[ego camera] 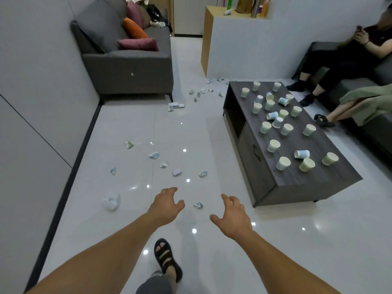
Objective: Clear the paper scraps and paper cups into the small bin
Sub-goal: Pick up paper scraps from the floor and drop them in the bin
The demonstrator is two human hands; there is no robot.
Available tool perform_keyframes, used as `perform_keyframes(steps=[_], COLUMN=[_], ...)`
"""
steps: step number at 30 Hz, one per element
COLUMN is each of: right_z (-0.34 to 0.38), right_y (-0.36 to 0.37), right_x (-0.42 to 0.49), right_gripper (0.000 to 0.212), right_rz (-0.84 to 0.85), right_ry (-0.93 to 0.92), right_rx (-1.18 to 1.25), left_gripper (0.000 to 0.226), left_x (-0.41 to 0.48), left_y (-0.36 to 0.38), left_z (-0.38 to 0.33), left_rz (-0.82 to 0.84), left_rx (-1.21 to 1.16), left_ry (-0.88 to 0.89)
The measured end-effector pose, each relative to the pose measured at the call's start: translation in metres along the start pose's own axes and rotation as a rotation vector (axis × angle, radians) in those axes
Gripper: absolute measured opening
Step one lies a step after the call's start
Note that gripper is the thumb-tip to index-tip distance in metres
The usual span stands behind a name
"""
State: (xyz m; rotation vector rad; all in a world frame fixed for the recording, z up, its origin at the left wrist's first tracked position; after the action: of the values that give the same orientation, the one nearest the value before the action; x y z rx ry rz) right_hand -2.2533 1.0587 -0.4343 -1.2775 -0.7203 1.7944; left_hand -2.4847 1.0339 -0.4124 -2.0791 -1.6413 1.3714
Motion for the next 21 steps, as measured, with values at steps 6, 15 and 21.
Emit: perform_keyframes(steps=[6,15,21], right_z=[0.030,0.080,0.087], right_y=[-0.027,-0.052,-0.013], right_x=[0.116,0.251,0.343], right_gripper=[0.084,0.084,0.082], right_rz=[0.035,0.144,0.287], right_ry=[0.015,-0.008,-0.095], right_rx=[-0.056,-0.186,-0.253], left_gripper=[0.065,0.063,0.065], left_x=[0.125,0.250,0.317], left_y=[-0.040,-0.111,-0.103], left_z=[0.004,-0.005,0.036], left_rz=[0.056,0.056,0.064], left_rx=[-0.058,-0.180,-0.222], left_ry=[-0.049,-0.035,-0.197])
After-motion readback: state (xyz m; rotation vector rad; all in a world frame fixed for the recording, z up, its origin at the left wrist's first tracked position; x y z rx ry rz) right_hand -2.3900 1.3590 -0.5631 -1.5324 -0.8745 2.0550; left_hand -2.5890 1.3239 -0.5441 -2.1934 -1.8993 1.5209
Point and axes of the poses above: each hand's wrist, its own x-axis towards the middle knuckle, its own y-axis out of the palm, z = x × y, the point moved 10 cm from there along x, towards the middle knuckle, and after that the axes turned 9 degrees about z, right-handed, at the moved point
